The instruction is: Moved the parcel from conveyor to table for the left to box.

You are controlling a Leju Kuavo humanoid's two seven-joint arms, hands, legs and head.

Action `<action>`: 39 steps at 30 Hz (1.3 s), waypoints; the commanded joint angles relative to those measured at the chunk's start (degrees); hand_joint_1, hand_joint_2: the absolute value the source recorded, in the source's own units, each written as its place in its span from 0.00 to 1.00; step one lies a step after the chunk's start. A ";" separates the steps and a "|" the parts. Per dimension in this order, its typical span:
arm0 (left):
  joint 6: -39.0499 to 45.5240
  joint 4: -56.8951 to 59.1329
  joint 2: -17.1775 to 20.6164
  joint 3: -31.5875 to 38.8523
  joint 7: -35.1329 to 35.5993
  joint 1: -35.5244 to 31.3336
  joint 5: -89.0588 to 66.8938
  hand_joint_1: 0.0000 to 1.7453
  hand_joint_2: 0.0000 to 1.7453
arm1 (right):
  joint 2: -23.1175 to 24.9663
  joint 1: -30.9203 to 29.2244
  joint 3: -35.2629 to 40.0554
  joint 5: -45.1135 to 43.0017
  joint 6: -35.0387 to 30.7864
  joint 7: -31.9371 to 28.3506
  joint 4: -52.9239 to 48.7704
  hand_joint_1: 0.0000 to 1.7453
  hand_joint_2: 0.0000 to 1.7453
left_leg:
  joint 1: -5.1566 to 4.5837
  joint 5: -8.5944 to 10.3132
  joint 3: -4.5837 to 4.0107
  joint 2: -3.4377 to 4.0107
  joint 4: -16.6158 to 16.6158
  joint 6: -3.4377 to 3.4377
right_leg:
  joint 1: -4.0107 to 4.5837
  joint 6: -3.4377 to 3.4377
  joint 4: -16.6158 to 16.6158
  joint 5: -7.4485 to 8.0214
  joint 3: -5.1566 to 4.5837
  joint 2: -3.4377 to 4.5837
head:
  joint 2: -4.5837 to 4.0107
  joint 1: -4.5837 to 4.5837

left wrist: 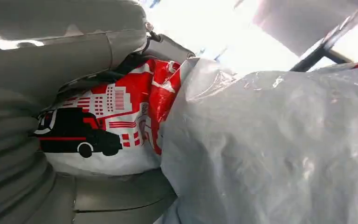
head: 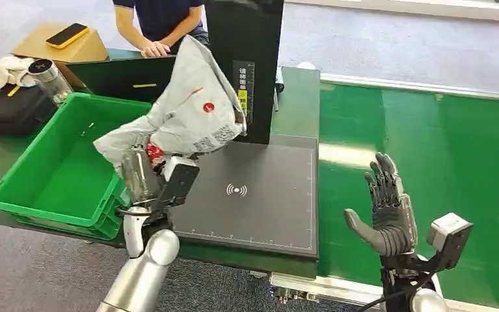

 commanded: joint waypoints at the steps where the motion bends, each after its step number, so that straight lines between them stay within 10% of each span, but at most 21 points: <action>1: 0.22 -7.21 -1.49 8.75 -1.68 1.12 -0.95 1.00 1.00 | -0.38 -1.25 0.82 -0.29 -0.41 -0.12 1.57 0.00 1.00 | 0.01 -0.04 0.16 0.11 -0.09 -0.13 | 0.00 0.00 -0.09 0.00 0.12 0.10 | 0.00 -0.02; 5: 0.22 -12.66 -6.82 21.82 -9.50 1.64 -4.41 1.00 1.00 | -0.41 -1.89 1.30 -0.22 -1.06 -0.08 2.46 0.00 1.00 | 0.01 -0.04 0.21 0.14 -0.12 -0.16 | 0.00 0.00 -0.12 0.01 0.17 0.12 | 0.02 -0.04; 9: 0.22 -11.82 -6.38 29.89 -3.17 -2.80 -15.34 1.00 1.00 | -0.52 -2.63 1.88 0.34 -1.91 -0.35 3.28 0.00 1.00 | 0.03 -0.05 0.06 0.15 -0.02 -0.12 | 0.03 0.00 -0.03 0.00 0.02 0.13 | 0.00 -0.04; 16: -0.68 15.30 9.30 27.11 30.90 -17.82 -29.74 1.00 1.00 | -0.04 -3.48 2.23 1.45 -2.38 -0.98 5.05 0.00 1.00 | 0.06 0.03 0.14 0.09 -0.08 -0.12 | 0.05 -0.02 -0.07 0.05 0.10 0.08 | 0.00 -0.02; 36: -24.64 37.21 18.69 27.58 47.94 -30.30 -30.63 1.00 1.00 | 1.12 0.18 -0.03 2.05 -1.35 -1.48 2.03 0.00 1.00 | 0.12 0.07 0.11 -0.06 -0.09 -0.18 | 0.09 -0.08 -0.06 0.01 0.13 -0.09 | 0.00 -0.02; 37: -24.12 37.70 19.67 26.85 49.16 -30.46 -30.63 0.33 1.00 | 0.83 0.11 0.22 2.04 -1.23 -1.48 1.80 0.00 1.00 | 0.12 0.06 0.07 -0.02 -0.05 -0.14 | 0.09 -0.08 -0.03 0.02 0.08 -0.05 | 0.00 -0.04; 38: -21.95 37.60 20.17 27.33 49.33 -30.40 -30.29 0.00 1.00 | 0.63 0.20 0.27 2.03 -1.24 -1.48 1.28 0.00 1.00 | 0.12 0.06 0.13 -0.03 -0.09 -0.18 | 0.08 -0.07 -0.06 0.01 0.15 -0.06 | 0.00 -0.02; 39: -19.14 38.34 21.05 27.71 48.86 -30.68 -30.32 0.00 1.00 | 0.51 0.49 0.14 1.83 -1.48 -1.27 0.20 0.00 1.00 | 0.11 0.04 0.18 0.07 -0.12 -0.21 | 0.08 -0.08 -0.08 0.02 0.16 0.04 | 0.00 -0.04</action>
